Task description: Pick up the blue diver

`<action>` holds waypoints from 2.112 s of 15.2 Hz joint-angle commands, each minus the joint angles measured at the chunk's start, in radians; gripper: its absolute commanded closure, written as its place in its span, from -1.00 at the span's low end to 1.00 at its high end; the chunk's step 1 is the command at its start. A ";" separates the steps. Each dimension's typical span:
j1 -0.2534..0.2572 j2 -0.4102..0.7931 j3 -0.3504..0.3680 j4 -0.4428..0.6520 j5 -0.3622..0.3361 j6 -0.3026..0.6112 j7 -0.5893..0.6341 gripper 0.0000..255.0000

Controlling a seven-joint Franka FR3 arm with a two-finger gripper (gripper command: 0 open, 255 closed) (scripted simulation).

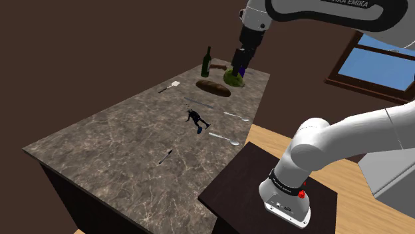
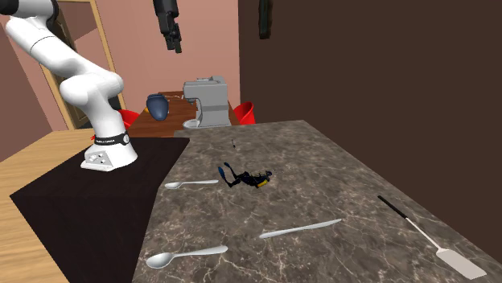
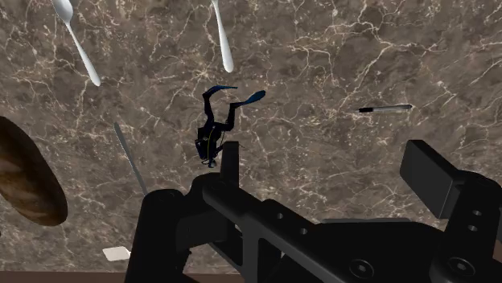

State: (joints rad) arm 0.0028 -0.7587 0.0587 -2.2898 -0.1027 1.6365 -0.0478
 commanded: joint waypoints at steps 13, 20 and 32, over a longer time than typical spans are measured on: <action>-0.020 0.357 -0.137 0.009 -0.004 0.289 -0.152 -1.00; -0.027 0.614 -0.196 0.099 0.038 0.414 -0.255 -1.00; -0.077 1.090 -0.220 0.395 0.169 0.505 -0.437 -1.00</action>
State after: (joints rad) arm -0.0708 0.2903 -0.1641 -1.9225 0.0552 2.1360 -0.4743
